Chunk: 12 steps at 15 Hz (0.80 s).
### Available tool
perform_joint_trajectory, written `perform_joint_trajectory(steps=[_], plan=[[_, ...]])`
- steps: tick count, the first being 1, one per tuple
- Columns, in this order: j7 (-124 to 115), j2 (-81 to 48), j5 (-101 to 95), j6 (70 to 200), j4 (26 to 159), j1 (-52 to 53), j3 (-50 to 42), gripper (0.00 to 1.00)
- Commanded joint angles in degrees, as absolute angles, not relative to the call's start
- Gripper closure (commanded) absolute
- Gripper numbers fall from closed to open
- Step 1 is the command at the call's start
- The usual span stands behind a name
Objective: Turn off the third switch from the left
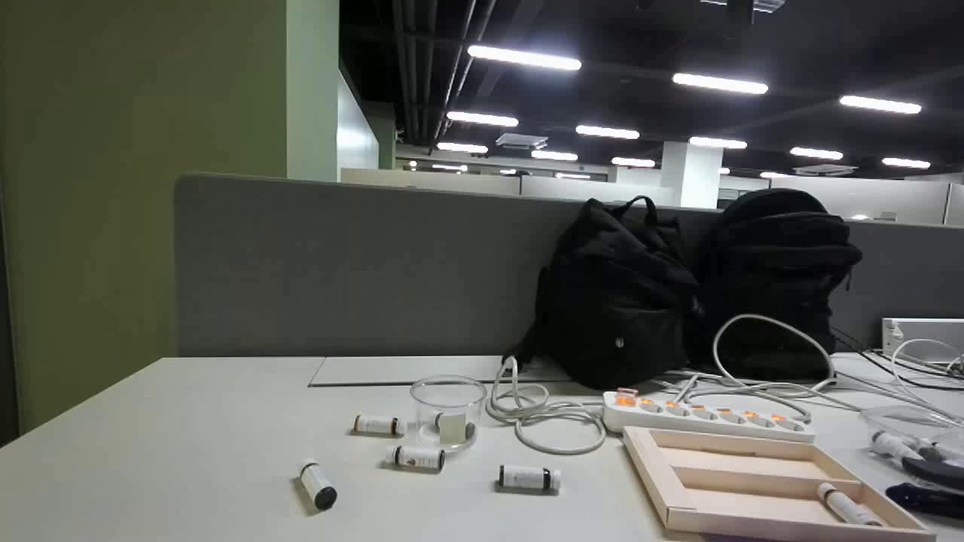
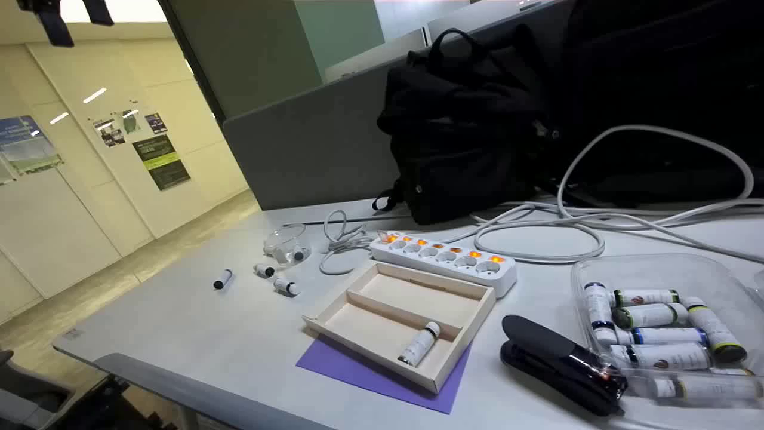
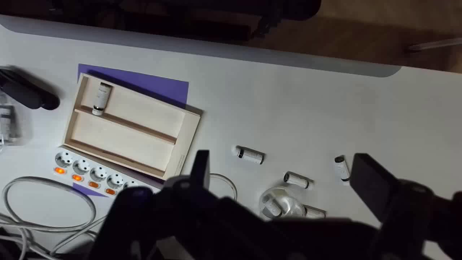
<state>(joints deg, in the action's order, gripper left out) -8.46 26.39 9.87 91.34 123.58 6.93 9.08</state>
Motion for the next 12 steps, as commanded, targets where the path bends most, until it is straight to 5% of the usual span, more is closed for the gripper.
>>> perform_joint_trajectory(steps=[1,12], plan=[[-8.4,26.3,9.9,91.3,123.5,6.9,9.1,0.0],[-8.8,23.3,4.5,96.4,123.9,5.1,9.4,0.0]])
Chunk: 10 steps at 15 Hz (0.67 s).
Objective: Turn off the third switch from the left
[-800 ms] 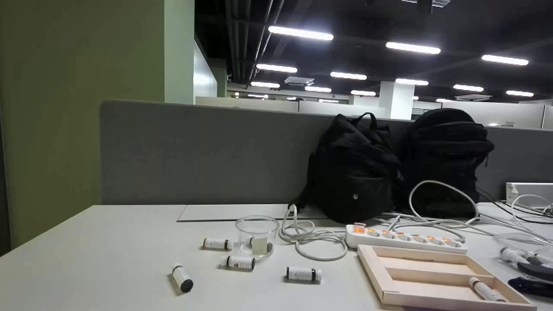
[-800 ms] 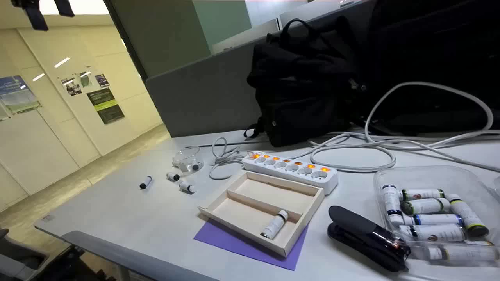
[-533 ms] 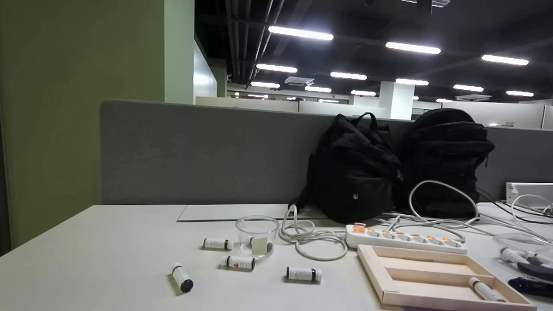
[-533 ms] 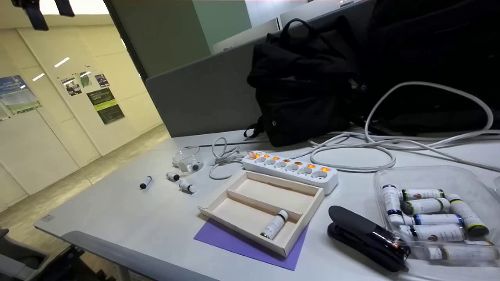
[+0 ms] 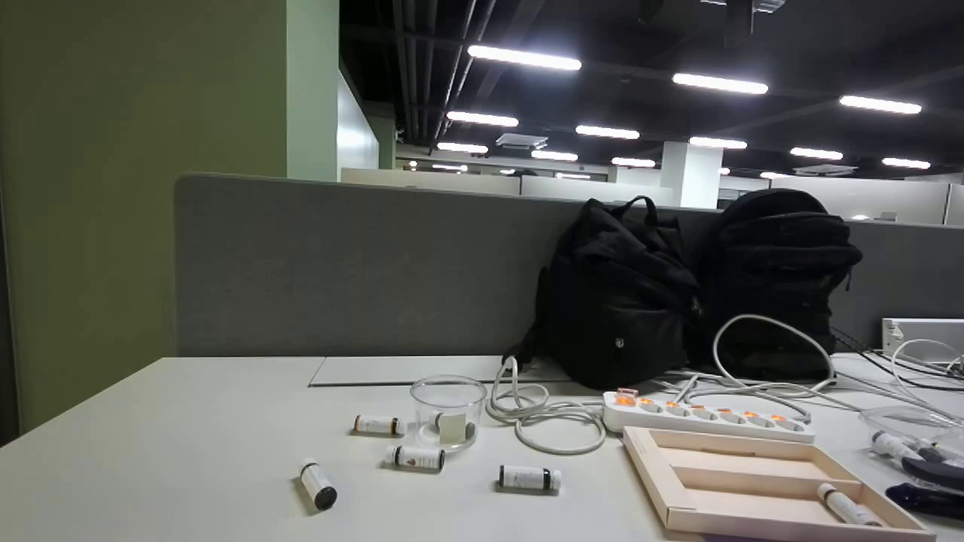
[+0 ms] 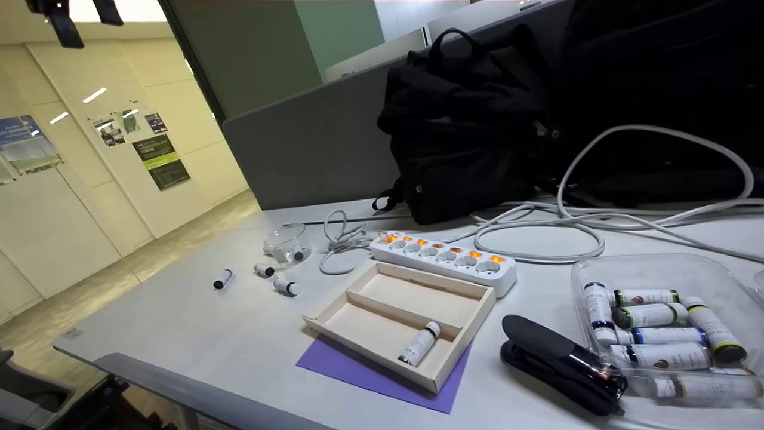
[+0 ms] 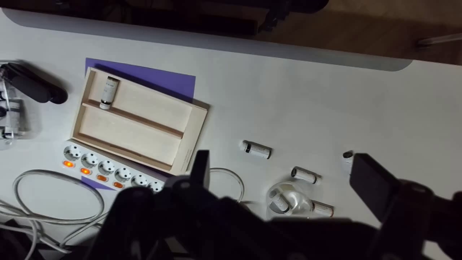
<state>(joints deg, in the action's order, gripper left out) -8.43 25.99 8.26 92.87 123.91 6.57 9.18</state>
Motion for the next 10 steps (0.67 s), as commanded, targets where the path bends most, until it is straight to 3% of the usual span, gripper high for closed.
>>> perform_joint_trajectory(steps=[1,10], plan=[[-8.1,21.7,1.7,98.7,123.8,4.5,9.2,0.0],[-8.5,1.2,-18.5,113.7,115.9,-2.4,3.2,0.0]])
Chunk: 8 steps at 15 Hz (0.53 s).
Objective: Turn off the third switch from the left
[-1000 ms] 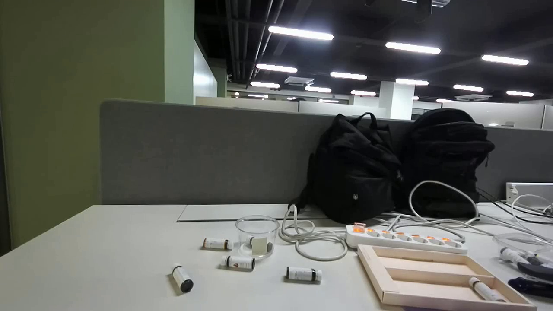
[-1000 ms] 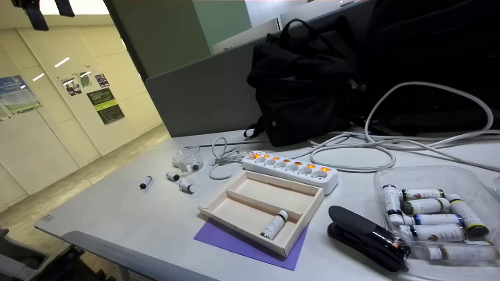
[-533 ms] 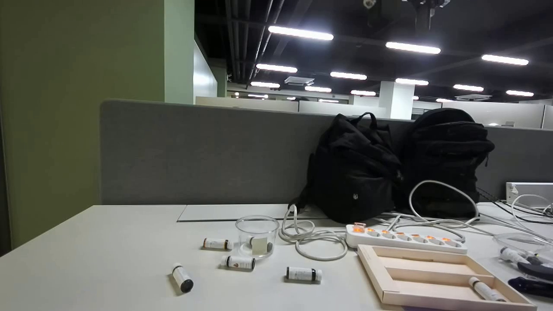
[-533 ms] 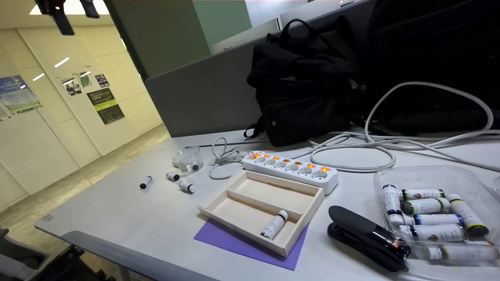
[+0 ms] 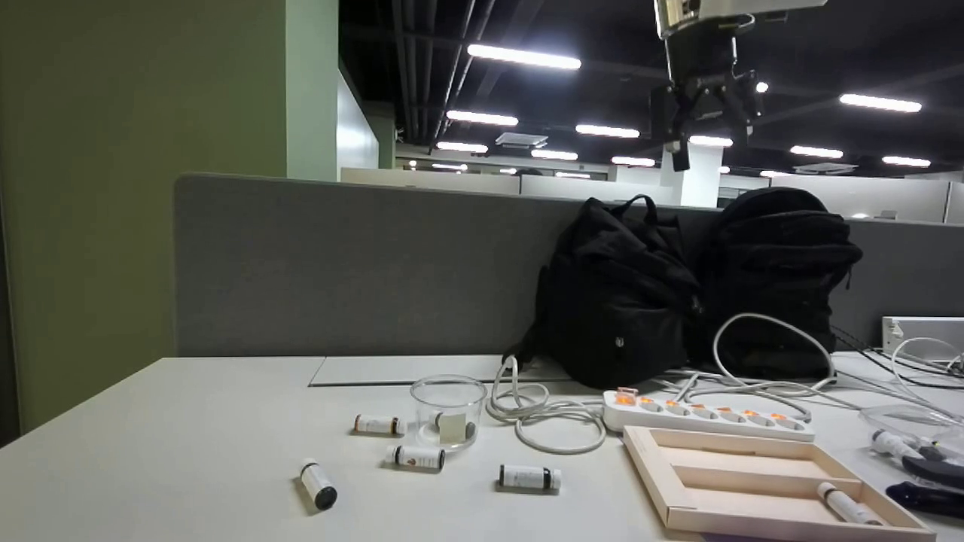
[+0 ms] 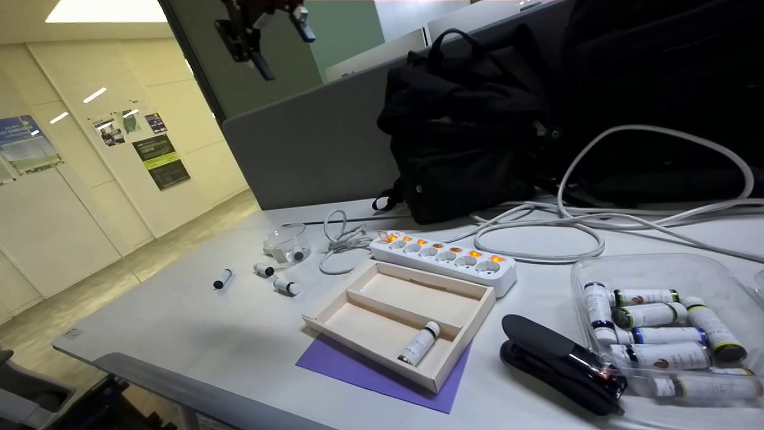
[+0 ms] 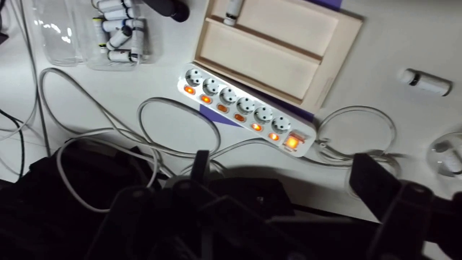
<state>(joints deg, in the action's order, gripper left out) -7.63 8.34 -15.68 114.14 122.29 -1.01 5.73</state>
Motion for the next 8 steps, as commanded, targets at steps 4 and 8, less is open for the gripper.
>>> perform_joint_trajectory(steps=[4,8], plan=[[-7.0,-6.3,-11.8,108.0,105.9,-4.8,-2.0,0.0],[-6.4,-5.8,-12.4,110.2,108.0,-4.6,-2.9,0.0]])
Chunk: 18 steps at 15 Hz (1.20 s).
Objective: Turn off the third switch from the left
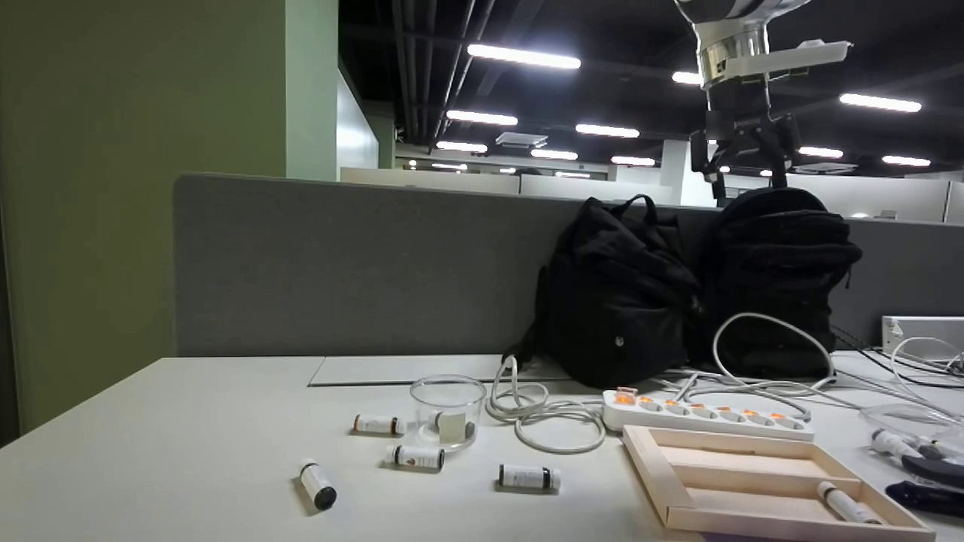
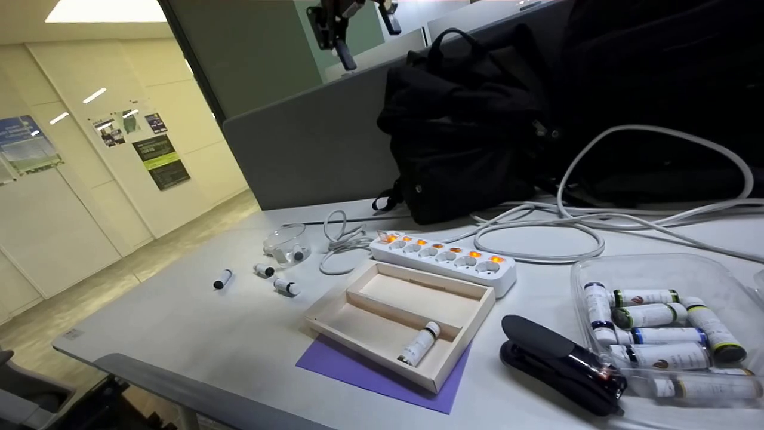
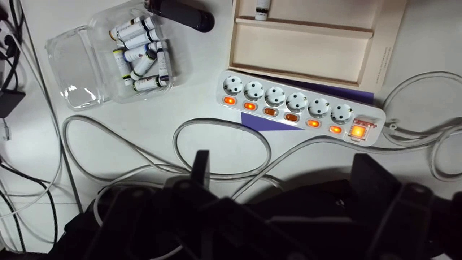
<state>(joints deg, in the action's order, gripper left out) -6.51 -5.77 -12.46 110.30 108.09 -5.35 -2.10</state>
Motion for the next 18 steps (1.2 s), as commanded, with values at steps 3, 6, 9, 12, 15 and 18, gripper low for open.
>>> perform_joint_trajectory(steps=[3,6,9,12,15,18], plan=[[-6.4,-6.0,-12.2,109.7,107.5,-4.3,-2.7,0.0],[-6.4,-6.0,-12.2,109.5,107.4,-4.2,-2.7,0.0],[-6.4,-6.0,-12.2,109.5,107.4,-4.2,-2.7,0.0],[-6.4,-6.0,-12.2,109.5,107.4,-4.2,-2.7,0.0],[-2.5,-10.5,-5.5,110.1,104.5,-4.3,-2.0,0.0],[-0.6,-15.0,4.2,112.3,103.6,-4.4,-1.3,0.0]])
